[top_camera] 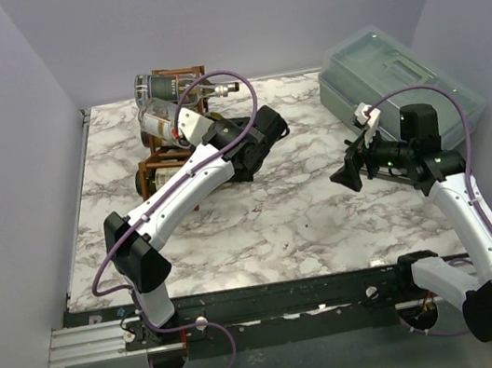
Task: Take the wine bottle off the wine rack
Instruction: Pick up the wine bottle from the wine rack.
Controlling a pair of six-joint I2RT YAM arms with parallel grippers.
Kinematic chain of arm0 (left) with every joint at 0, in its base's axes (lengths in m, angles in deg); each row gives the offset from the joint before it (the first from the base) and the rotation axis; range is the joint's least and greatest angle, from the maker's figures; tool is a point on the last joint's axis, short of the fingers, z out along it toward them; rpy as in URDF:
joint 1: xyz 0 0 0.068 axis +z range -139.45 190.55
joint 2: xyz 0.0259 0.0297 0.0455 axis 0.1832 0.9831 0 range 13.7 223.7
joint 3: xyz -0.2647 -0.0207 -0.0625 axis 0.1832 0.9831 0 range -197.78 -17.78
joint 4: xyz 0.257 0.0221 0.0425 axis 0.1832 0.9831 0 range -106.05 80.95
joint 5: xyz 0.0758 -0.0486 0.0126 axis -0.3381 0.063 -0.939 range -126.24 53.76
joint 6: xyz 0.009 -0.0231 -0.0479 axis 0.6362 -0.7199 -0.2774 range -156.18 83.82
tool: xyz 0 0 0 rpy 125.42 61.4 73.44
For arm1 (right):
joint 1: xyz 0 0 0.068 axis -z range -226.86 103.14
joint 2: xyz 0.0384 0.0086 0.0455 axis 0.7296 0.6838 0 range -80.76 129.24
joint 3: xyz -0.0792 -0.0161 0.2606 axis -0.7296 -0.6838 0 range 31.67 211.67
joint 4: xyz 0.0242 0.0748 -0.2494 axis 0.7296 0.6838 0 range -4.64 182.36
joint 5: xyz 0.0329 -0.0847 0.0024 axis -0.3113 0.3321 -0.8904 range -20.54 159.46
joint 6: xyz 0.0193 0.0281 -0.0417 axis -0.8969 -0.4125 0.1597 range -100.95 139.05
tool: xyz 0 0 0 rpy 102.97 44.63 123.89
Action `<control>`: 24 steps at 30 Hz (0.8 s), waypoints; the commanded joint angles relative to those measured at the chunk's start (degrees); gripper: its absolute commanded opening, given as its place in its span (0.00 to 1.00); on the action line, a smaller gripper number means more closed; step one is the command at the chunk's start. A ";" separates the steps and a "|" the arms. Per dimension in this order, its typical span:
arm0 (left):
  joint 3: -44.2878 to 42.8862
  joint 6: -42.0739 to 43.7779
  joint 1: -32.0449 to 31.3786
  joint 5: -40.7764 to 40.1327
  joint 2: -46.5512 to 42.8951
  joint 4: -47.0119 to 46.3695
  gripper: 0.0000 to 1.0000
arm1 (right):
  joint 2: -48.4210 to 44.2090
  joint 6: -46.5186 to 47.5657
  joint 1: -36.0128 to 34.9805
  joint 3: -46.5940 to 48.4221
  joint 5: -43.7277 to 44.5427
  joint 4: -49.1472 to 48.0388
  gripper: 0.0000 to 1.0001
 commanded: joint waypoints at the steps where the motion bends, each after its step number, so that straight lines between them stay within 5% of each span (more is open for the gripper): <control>1: -3.12 -5.59 -0.45 -8.98 -2.21 6.19 0.00 | -0.83 0.66 -0.35 -0.66 1.25 -0.83 1.00; 6: -5.47 -13.62 -0.64 -8.83 -0.52 16.65 0.00 | -0.72 0.66 -0.64 -0.67 1.19 -0.90 1.00; 24: -1.89 -9.55 -0.53 -9.19 -4.33 16.71 0.00 | -0.50 0.13 -0.86 -1.34 0.51 -1.74 1.00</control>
